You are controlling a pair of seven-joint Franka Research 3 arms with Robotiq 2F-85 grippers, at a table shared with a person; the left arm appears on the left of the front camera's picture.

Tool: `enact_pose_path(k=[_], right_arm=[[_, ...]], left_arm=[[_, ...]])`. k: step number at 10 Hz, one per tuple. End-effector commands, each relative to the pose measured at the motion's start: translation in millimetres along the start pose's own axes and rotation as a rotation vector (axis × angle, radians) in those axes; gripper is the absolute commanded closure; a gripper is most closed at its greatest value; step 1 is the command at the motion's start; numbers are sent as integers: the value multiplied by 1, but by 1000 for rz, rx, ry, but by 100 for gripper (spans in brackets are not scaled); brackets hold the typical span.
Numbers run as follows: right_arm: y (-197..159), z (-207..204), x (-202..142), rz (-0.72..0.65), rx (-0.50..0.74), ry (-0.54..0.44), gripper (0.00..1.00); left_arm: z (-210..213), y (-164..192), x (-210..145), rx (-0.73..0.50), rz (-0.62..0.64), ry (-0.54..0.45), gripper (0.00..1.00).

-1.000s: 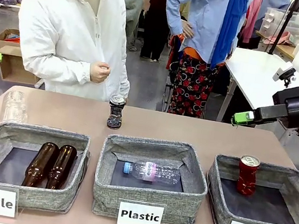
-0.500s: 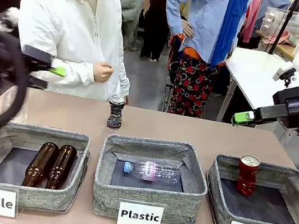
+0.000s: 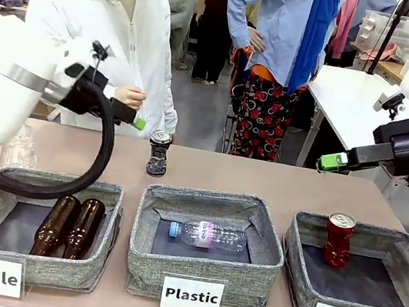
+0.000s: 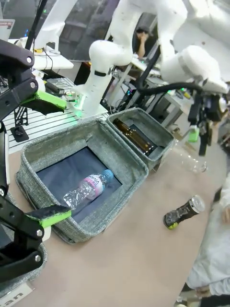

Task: Sort the can waste into the basket.
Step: Pick up the can waste from the table and place it in the right Fabric basket.

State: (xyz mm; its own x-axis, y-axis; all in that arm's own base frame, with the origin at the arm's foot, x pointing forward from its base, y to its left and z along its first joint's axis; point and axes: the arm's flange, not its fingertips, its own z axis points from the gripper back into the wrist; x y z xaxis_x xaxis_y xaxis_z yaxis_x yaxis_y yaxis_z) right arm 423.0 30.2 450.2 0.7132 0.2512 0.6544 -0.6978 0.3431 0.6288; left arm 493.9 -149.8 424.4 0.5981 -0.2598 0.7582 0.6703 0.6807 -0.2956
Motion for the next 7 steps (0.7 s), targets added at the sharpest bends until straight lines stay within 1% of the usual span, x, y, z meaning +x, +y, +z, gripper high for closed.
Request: enact_pose_path(k=[1, 2, 3, 6, 7], right_arm=[[3, 1, -1, 3, 0, 6, 0], [3, 1, -1, 3, 0, 6, 0], [3, 1, -1, 3, 0, 6, 0], [3, 1, -1, 3, 0, 6, 0], [3, 1, -1, 3, 0, 6, 0]], left_arm=[[-14, 33, -19, -127, -3, -57, 0], [-8, 40, -23, -168, 84, -85, 0], [-14, 17, -9, -46, -28, -11, 0], [-14, 17, -9, -46, -28, -11, 0], [-17, 25, -13, -69, -25, -28, 0]])
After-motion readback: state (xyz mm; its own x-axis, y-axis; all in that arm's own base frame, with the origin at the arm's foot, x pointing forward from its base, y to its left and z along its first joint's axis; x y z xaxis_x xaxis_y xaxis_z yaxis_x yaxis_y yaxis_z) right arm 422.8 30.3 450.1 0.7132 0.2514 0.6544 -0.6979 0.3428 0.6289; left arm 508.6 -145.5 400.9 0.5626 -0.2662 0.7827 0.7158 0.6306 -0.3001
